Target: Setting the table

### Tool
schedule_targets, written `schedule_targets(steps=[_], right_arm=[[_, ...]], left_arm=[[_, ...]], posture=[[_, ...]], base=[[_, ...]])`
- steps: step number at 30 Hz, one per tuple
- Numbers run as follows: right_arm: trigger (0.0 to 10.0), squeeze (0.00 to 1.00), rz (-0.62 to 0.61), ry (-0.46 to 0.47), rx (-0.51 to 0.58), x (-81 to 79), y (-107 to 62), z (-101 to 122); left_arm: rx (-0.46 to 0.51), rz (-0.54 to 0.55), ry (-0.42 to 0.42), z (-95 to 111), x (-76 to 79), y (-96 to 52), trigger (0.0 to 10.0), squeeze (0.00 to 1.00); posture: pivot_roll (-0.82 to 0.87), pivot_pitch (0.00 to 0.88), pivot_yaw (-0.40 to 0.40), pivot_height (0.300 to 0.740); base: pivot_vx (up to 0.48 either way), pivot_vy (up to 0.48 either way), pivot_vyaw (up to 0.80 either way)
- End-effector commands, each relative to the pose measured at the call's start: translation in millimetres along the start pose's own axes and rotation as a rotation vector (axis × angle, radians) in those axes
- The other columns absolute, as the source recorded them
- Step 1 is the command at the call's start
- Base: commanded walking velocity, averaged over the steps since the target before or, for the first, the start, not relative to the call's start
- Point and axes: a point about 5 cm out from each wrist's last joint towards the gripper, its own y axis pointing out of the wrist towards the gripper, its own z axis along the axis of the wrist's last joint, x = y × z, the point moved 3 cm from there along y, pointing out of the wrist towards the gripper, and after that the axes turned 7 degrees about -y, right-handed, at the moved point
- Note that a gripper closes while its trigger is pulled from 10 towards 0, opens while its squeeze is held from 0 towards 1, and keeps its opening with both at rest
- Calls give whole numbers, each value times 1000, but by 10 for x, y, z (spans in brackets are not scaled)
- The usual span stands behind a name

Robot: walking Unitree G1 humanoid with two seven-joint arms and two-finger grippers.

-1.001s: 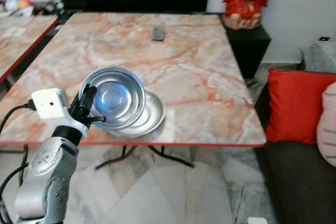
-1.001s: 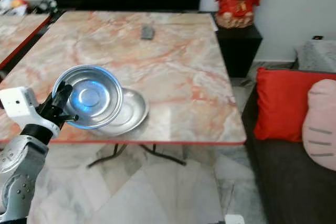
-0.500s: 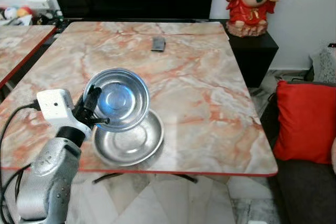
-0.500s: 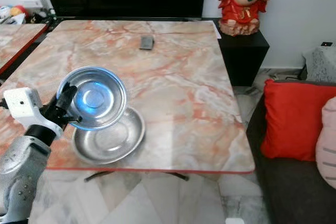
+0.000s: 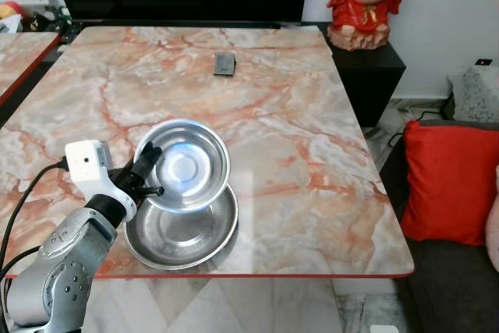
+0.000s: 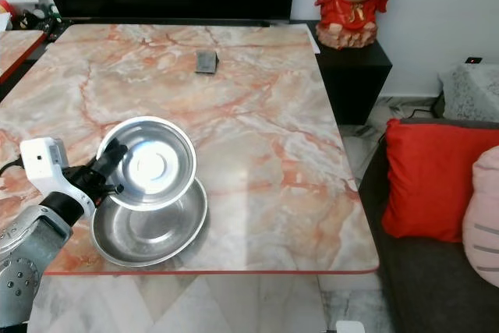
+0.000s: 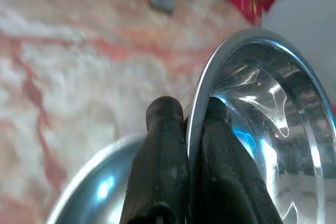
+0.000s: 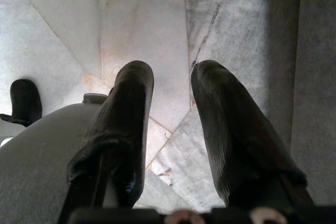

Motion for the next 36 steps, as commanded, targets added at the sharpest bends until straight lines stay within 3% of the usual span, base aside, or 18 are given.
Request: schedule_targets(steps=[1,8,24,26,34,35,36], right_arm=[[10000,0,-1,2,-30,3,-19,-83],[10000,0,1,-3,-32,6,-20,-86],[10000,0,2,-13,-35,3,-19,-87],[10000,0,2,-13,-35,2,-19,-88],[10000,0,2,-13,-36,1,-20,-92],[10000,0,2,-13,-36,0,-20,-91],[10000,0,2,-13,-36,0,-20,-91]], left_arm=[[-70,-5,6,-112,-19,-20,10000,0],[-124,51,12,-159,-112,-40,10000,0],[-206,79,10,-307,-109,-36,10000,0],[-205,85,11,-306,-117,-37,10000,184],[-207,108,10,-310,-151,-35,10000,188],[-209,109,10,-318,-150,-34,10000,471],[-210,110,9,-322,-147,-34,10000,518]], posture=[[80,134,-6,740],[81,134,-9,740],[79,131,-12,740],[78,134,-11,740],[80,135,-11,740],[79,136,-11,740],[78,136,-11,740]], base=[[0,0,0],[0,0,0],[0,0,0],[0,0,0],[0,0,0],[0,0,0],[0,0,0]])
